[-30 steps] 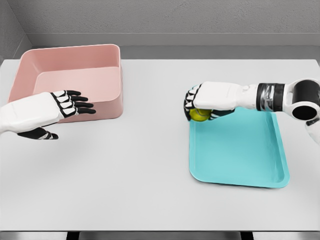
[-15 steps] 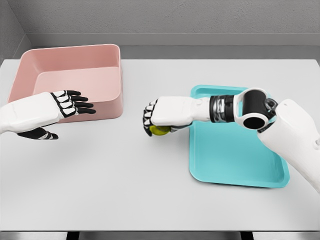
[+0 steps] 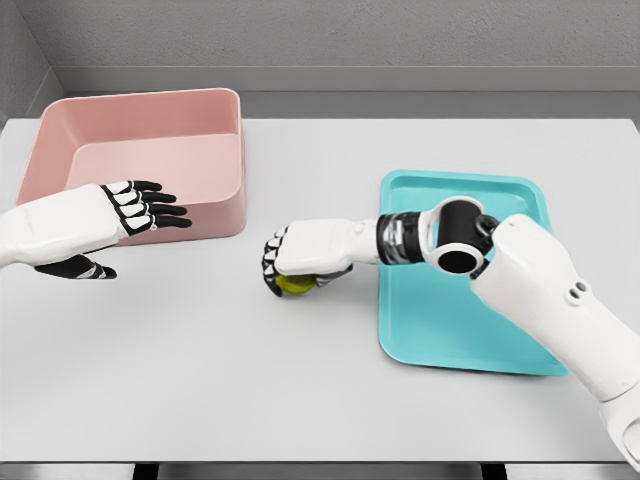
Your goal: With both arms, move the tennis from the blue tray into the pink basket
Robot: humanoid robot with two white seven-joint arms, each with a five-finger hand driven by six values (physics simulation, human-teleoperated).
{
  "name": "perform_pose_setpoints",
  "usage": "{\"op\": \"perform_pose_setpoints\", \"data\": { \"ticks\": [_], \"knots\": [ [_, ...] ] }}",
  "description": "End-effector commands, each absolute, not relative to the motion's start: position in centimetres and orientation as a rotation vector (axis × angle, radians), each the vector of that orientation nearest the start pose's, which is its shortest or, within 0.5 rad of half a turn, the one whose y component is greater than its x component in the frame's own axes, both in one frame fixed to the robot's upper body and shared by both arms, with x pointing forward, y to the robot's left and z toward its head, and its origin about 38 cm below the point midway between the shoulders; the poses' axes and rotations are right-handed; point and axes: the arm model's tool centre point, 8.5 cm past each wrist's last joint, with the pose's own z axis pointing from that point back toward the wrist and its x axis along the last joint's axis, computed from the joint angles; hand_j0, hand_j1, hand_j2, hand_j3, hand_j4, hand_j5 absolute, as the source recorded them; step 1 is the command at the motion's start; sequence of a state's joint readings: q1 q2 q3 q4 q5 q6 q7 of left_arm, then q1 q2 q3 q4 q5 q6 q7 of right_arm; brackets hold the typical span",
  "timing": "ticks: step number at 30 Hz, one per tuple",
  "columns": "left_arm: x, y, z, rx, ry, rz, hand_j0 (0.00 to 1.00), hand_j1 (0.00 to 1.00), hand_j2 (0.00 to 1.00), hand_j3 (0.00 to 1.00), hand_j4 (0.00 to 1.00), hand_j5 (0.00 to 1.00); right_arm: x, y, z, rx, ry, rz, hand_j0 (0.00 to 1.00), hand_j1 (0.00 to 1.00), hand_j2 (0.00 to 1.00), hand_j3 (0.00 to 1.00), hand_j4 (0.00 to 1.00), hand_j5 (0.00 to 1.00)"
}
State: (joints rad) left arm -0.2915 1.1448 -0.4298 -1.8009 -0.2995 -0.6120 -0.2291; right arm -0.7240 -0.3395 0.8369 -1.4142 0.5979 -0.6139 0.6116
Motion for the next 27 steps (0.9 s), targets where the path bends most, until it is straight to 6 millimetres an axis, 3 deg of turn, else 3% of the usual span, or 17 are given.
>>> {"op": "perform_pose_setpoints", "data": {
  "ticks": [1, 2, 3, 4, 5, 6, 14, 16, 18, 20, 23, 27],
  "knots": [
    [34.2, 33.3, 25.2, -0.574, 2.244, 2.797, 1.0, 1.0, 1.0, 1.0, 1.0, 1.0, 41.4, -7.2, 16.0, 0.071, 1.841, -2.848, 0.46, 0.46, 0.46, 0.46, 0.46, 0.46],
    [34.2, 33.3, 25.2, -0.574, 2.244, 2.797, 1.0, 1.0, 1.0, 1.0, 1.0, 1.0, 41.5, -7.2, 16.0, 0.071, 1.84, -2.85, 0.48, 0.48, 0.48, 0.48, 0.48, 0.48],
    [34.2, 33.3, 25.2, -0.574, 2.244, 2.797, 1.0, 1.0, 1.0, 1.0, 1.0, 1.0, 41.4, -7.2, 15.9, 0.065, 1.842, -2.85, 0.56, 0.56, 0.56, 0.56, 0.56, 0.56],
    [34.2, 33.3, 25.2, -0.574, 2.244, 2.797, 1.0, 1.0, 1.0, 1.0, 1.0, 1.0, 41.4, -7.2, 15.7, 0.062, 1.843, -2.857, 0.77, 0.77, 0.77, 0.77, 0.77, 0.77],
    [34.2, 33.3, 25.2, -0.574, 2.244, 2.797, 1.0, 1.0, 1.0, 1.0, 1.0, 1.0, 41.4, -7.3, 15.4, 0.057, 1.845, -2.865, 0.9, 0.9, 0.9, 0.9, 0.9, 0.9],
    [34.2, 33.3, 25.2, -0.574, 2.244, 2.797, 1.0, 1.0, 1.0, 1.0, 1.0, 1.0, 41.4, -7.3, 15.4, 0.055, 1.845, -2.866, 0.96, 0.96, 0.96, 0.96, 0.96, 0.96],
    [34.2, 33.3, 25.2, -0.574, 2.244, 2.797, 1.0, 1.0, 1.0, 1.0, 1.0, 1.0, 41.5, -7.5, 15.8, 0.069, 1.856, -2.858, 0.99, 0.99, 0.99, 0.99, 0.99, 0.99],
    [34.2, 33.4, 25.2, -0.575, 2.245, 2.798, 1.0, 1.0, 1.0, 1.0, 1.0, 1.0, 42.3, -8.5, 17.6, 0.134, 1.928, -2.822, 0.99, 0.99, 0.99, 0.99, 0.99, 0.99],
    [34.2, 33.3, 25.2, -0.574, 2.244, 2.797, 1.0, 1.0, 1.0, 1.0, 1.0, 1.0, 41.8, -8.5, 21.5, 0.22, 2.016, -2.681, 0.99, 0.99, 0.99, 0.99, 0.99, 0.99],
    [34.2, 33.3, 25.2, -0.574, 2.244, 2.797, 1.0, 1.0, 1.0, 1.0, 1.0, 1.0, 42.1, -10.6, 24.4, 0.336, 2.108, -2.598, 1.0, 1.0, 1.0, 1.0, 1.0, 1.0],
    [34.2, 33.2, 25.0, -0.573, 2.242, 2.795, 1.0, 1.0, 1.0, 1.0, 1.0, 1.0, 42.8, -15.8, 26.0, 0.446, 2.267, -2.565, 1.0, 1.0, 1.0, 1.0, 1.0, 1.0],
    [34.5, 31.1, 23.3, -0.584, 2.211, 2.756, 1.0, 1.0, 1.0, 1.0, 1.0, 1.0, 40.2, -27.2, 28.6, 0.633, 2.534, -2.476, 1.0, 1.0, 1.0, 1.0, 1.0, 1.0]
  ]
}}
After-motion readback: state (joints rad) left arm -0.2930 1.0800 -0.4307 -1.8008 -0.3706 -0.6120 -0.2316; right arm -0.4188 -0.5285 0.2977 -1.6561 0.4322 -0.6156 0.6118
